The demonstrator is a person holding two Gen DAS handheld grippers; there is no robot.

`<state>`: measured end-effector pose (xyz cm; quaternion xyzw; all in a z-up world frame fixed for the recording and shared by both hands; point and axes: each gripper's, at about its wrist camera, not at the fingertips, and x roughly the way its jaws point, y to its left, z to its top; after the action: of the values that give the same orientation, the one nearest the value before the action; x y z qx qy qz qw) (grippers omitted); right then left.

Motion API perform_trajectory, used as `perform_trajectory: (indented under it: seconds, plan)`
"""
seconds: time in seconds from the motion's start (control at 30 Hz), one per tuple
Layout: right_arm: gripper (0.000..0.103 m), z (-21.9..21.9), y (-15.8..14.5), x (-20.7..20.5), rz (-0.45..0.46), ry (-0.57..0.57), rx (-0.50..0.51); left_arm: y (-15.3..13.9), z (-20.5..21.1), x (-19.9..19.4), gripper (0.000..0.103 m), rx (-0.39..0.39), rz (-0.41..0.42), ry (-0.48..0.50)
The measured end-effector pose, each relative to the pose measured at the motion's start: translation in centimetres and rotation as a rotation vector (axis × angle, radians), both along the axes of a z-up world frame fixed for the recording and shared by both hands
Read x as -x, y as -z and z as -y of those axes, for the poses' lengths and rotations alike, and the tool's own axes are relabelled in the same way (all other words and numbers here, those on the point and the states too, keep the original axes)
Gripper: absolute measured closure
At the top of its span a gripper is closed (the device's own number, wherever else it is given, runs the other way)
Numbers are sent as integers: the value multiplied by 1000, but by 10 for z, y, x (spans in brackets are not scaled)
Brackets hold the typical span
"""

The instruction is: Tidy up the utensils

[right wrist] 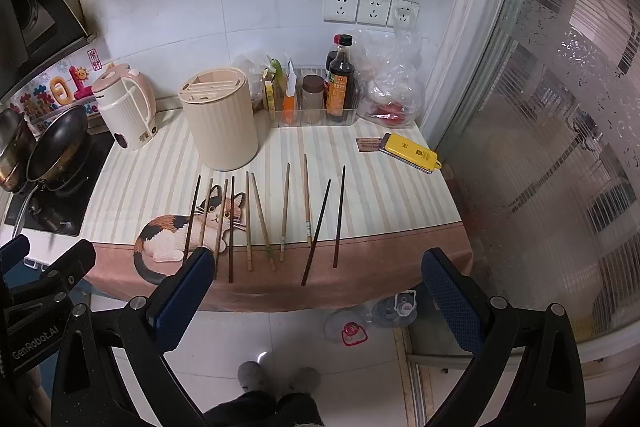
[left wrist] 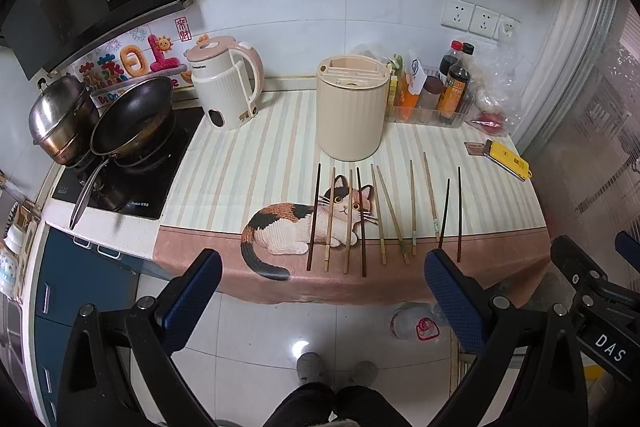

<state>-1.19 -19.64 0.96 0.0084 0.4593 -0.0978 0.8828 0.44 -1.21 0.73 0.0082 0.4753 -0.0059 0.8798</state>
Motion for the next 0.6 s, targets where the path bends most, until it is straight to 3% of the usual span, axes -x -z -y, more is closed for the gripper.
perform_trajectory:
  seconds: [0.6]
  plan:
    - [0, -6, -8, 4, 12, -9, -2, -7, -7, 9, 0, -7, 14, -7]
